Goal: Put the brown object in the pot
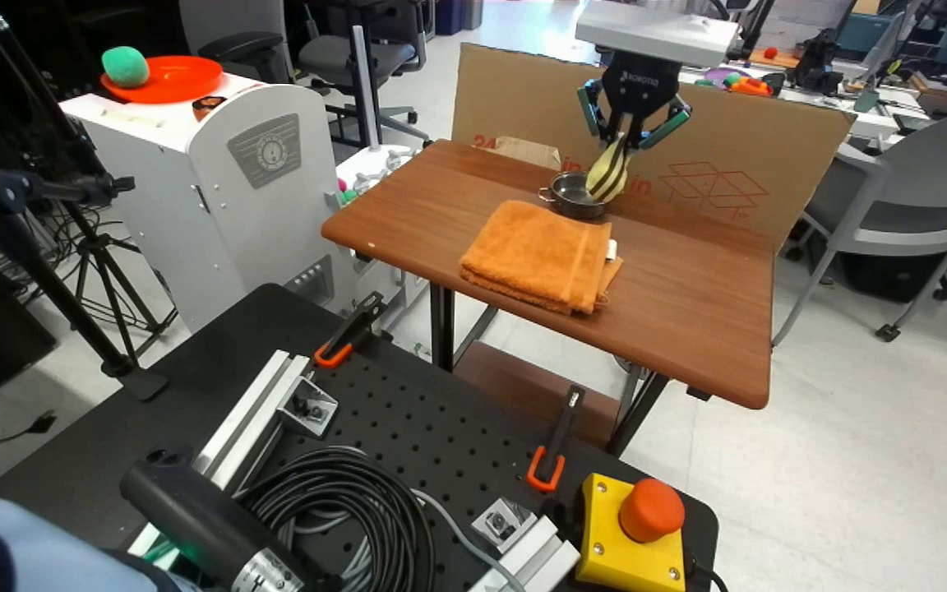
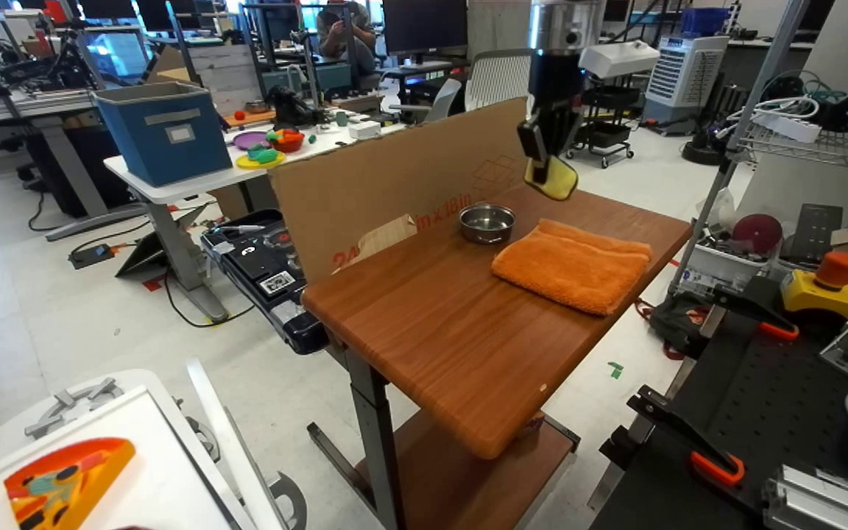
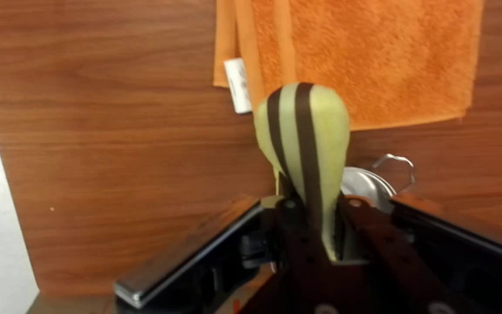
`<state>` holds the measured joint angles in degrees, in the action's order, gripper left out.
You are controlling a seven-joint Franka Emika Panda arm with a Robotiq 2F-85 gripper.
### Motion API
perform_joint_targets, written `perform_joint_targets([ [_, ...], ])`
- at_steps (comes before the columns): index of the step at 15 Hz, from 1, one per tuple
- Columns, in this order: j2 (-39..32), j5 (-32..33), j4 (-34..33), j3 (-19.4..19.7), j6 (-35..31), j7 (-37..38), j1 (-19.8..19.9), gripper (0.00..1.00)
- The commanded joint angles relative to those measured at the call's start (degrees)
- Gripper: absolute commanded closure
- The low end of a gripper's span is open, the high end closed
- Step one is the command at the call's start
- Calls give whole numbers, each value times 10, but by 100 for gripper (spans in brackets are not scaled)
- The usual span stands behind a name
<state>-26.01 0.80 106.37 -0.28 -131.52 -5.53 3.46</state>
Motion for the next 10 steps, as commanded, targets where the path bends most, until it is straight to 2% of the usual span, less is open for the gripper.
perform_joint_targets([
  [1, -48, 4, -66, 0, -7, 31, -25, 96],
  [10, -163, 37, -156, 12, -63, 51, -60, 96],
])
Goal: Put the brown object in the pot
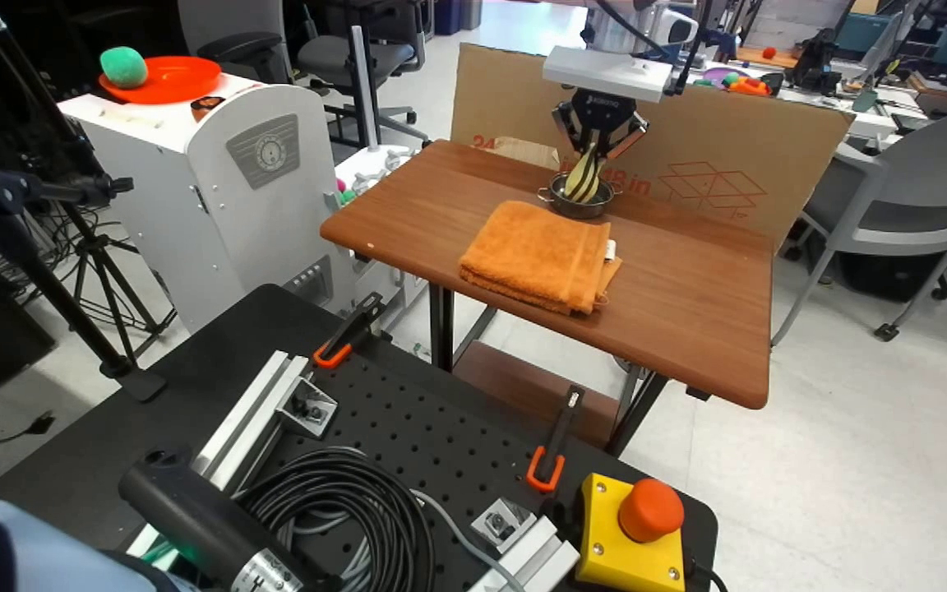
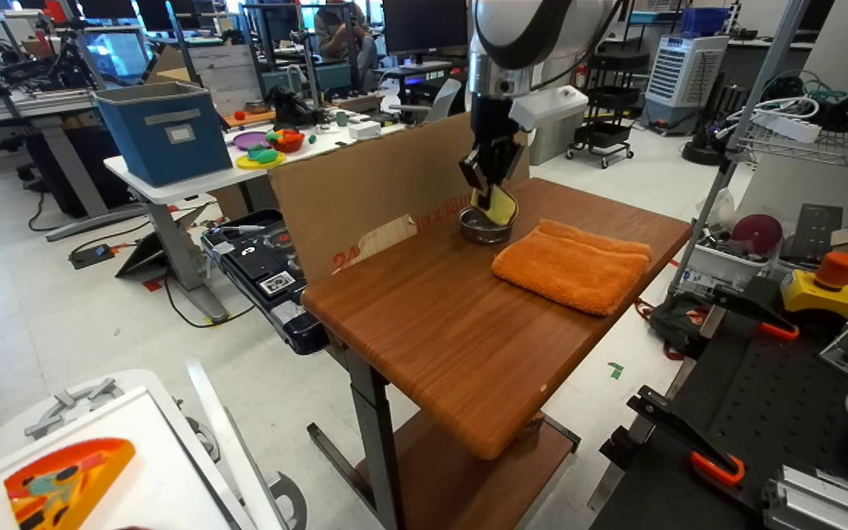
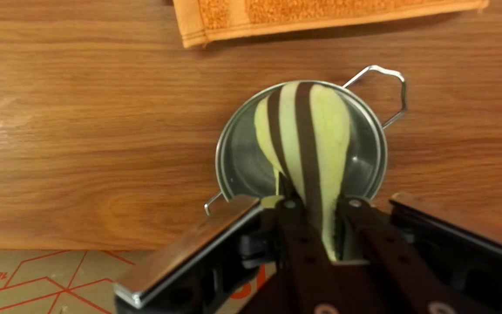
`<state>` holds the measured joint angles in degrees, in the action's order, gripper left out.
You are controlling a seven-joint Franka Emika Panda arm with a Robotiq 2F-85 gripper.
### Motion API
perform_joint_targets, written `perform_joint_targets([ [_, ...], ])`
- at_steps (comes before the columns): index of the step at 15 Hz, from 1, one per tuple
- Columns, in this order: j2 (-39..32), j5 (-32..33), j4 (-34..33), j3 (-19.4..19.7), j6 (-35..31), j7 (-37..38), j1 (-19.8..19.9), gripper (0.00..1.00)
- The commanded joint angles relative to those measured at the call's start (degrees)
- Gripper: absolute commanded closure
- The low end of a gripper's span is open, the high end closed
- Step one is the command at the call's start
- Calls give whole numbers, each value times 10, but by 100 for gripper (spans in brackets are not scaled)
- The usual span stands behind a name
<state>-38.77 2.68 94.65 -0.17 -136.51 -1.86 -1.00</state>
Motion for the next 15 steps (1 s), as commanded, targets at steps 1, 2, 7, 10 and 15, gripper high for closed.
perform_joint_targets([
  [1, -41, 21, -45, 10, -9, 16, -17, 96],
  [2, -44, 20, -47, 8, -2, 12, -17, 61],
  [7, -12, 28, -11, 4, 11, -10, -13, 31],
  [10, 34, 37, 30, 5, 3, -13, -12, 10],
  [15, 58, 29, 49, 3, 4, -4, -7, 0],
])
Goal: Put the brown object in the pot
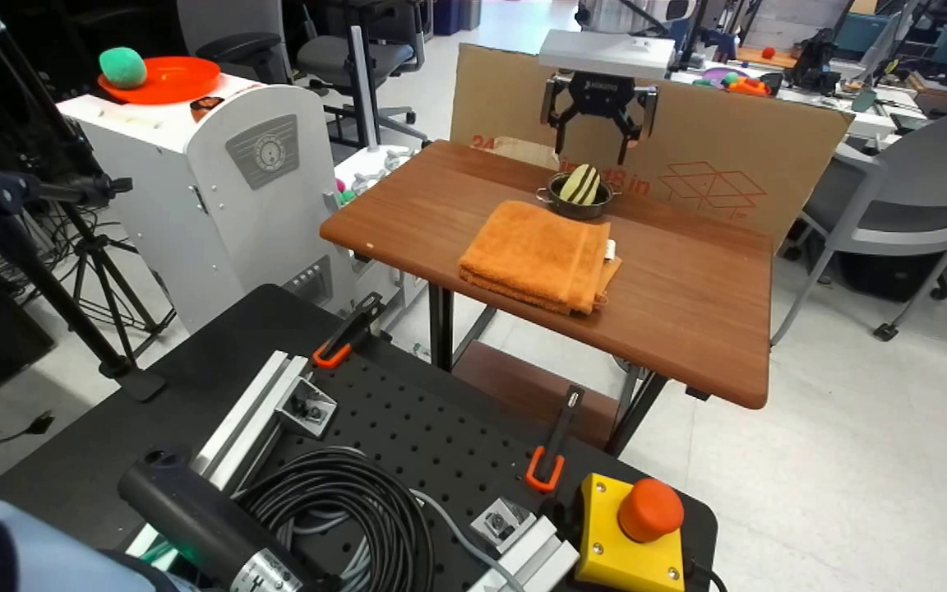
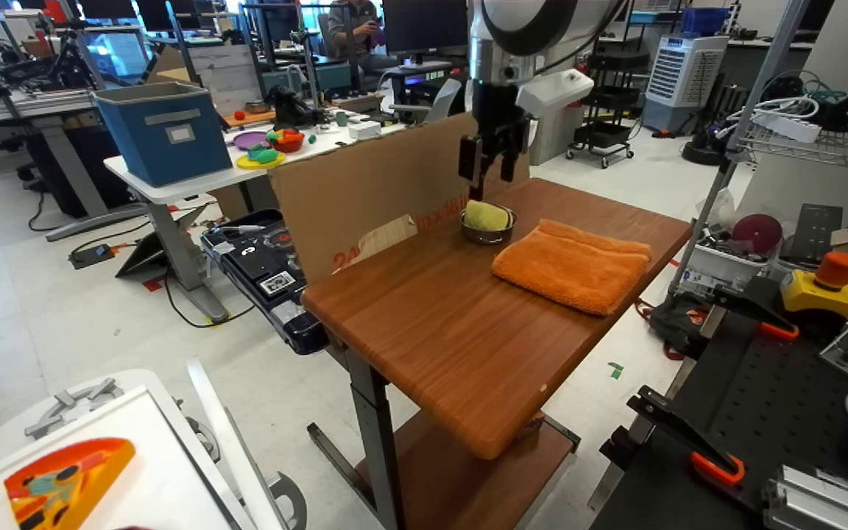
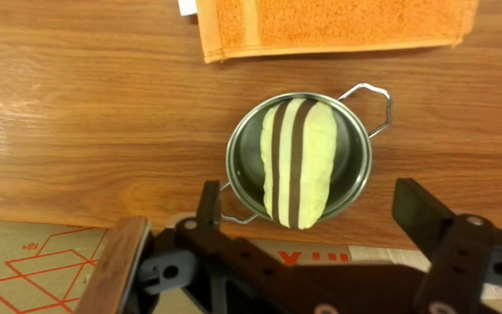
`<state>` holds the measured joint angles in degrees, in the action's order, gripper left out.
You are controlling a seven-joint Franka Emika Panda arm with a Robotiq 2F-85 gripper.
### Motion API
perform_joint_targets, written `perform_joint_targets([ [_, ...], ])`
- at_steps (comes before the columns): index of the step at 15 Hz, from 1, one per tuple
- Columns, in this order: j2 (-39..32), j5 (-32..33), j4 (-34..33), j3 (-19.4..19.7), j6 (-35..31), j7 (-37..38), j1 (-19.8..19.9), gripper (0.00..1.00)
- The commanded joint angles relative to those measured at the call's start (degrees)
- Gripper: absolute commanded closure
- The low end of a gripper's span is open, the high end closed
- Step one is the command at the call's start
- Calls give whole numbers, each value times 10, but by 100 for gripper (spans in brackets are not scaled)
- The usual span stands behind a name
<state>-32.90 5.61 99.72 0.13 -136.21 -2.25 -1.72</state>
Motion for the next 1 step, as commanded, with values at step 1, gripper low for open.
perform_joint_targets([
  [1, 10, 0, 9, 0, 2, 0, 1, 0],
])
